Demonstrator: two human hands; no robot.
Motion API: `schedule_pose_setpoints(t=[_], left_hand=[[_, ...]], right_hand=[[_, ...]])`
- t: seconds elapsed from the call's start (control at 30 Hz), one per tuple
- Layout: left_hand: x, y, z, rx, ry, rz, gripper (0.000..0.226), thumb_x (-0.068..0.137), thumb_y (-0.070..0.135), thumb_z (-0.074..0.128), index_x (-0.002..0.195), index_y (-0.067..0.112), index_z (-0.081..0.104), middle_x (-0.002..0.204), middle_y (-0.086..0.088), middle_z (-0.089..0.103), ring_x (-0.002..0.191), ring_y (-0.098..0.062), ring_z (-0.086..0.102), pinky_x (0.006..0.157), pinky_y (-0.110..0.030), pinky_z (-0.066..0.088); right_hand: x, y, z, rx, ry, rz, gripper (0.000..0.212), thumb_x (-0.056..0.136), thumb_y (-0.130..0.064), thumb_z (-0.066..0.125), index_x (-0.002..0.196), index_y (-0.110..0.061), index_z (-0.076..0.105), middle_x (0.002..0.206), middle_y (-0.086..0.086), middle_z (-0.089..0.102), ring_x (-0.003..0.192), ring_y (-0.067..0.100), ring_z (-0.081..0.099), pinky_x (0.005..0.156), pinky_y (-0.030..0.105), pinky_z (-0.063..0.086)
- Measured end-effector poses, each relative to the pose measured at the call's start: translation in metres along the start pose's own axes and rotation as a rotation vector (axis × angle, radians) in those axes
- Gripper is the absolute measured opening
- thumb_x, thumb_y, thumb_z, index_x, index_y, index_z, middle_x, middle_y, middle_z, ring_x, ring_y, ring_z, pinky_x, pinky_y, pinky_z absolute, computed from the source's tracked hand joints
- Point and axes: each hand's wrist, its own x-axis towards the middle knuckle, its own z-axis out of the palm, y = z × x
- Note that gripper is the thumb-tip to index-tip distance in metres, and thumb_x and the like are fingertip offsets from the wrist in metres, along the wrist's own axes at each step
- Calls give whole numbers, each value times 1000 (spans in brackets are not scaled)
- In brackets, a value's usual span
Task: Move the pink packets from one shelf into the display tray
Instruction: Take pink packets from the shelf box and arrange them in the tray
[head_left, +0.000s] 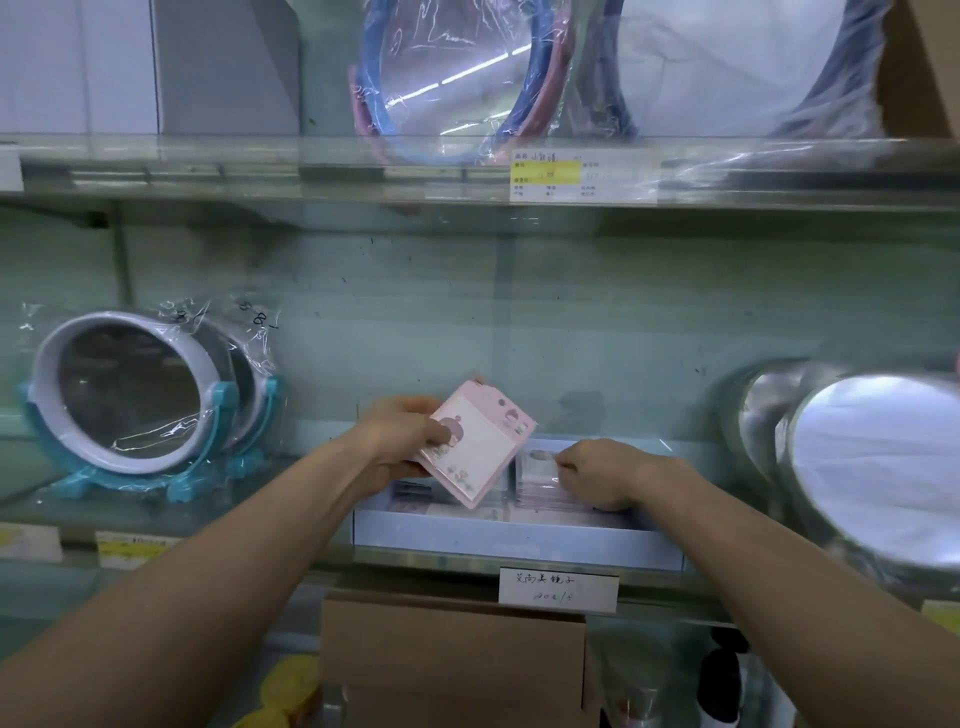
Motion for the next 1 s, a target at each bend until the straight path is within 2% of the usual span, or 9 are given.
schedule_pose_setpoints(t=[0.1, 0.23, 0.37, 0.47, 0.63, 0.77, 0.87, 0.93, 1.0], left_hand=[[0, -2, 1, -4, -68, 13, 35, 85, -8, 57, 115, 8, 64, 92, -11, 69, 78, -22, 65, 66, -33, 55], [-1, 1, 4, -37, -86, 29, 34, 85, -8, 57, 109, 15, 66, 90, -7, 69, 78, -21, 64, 67, -32, 54], [0, 8, 7, -83, -44, 29, 23, 84, -5, 63, 102, 9, 64, 85, -9, 67, 72, -19, 63, 59, -29, 56], [3, 12, 3, -124, 0, 12, 14, 87, -2, 60, 96, 8, 61, 83, -11, 66, 69, -20, 63, 53, -25, 57], [-3, 13, -3, 32, -14, 12, 4, 88, 12, 65, 84, 10, 64, 84, -9, 66, 71, -17, 59, 65, -30, 51], [-9, 15, 6, 115, -82, -56, 8, 88, 18, 64, 85, 12, 60, 81, -6, 66, 69, -16, 52, 55, -25, 39], [-9, 12, 12, -35, -74, -91, 2, 90, 10, 59, 90, 10, 58, 81, -8, 66, 68, -17, 58, 46, -23, 44], [-12, 9, 15, -88, -123, -117, 2, 92, 8, 57, 94, 9, 58, 86, -10, 66, 73, -19, 61, 54, -27, 51], [-14, 9, 17, -79, -111, -128, 7, 91, 9, 57, 98, 9, 58, 88, -10, 67, 76, -21, 62, 66, -32, 51]], right_hand=[[-4, -7, -12, 298, 133, -57, 30, 99, -18, 35, 114, -10, 61, 126, 9, 59, 111, 26, 55, 90, 29, 42], [-21, -20, -32, 1165, 163, -38, 31, 95, -12, 51, 126, -12, 54, 100, 6, 63, 80, 17, 61, 65, 22, 52], [-27, -31, -38, 1133, 260, -34, 18, 90, 0, 55, 106, 2, 64, 80, 9, 61, 62, 16, 55, 52, 19, 53], [-26, -32, -41, 1216, 370, -4, 11, 92, 1, 53, 98, -1, 62, 74, 5, 58, 59, 15, 54, 49, 16, 53], [-24, -34, -40, 1245, 388, 41, 9, 92, 0, 50, 95, -3, 58, 78, 8, 58, 58, 16, 54, 44, 17, 52], [-23, -39, -36, 1340, 327, 102, 29, 89, -3, 57, 118, -2, 54, 100, 15, 64, 63, 19, 60, 55, 26, 55], [-27, -44, -29, 1393, 101, 154, 34, 95, -17, 55, 126, -6, 48, 101, 12, 67, 69, 20, 66, 69, 36, 55], [-30, -50, -24, 1412, -46, 123, 21, 97, -11, 48, 117, -10, 53, 89, 9, 69, 71, 21, 67, 67, 36, 56], [-32, -54, -23, 1325, -49, 70, 33, 94, 2, 40, 118, -12, 57, 84, 5, 68, 71, 17, 65, 60, 30, 55]])
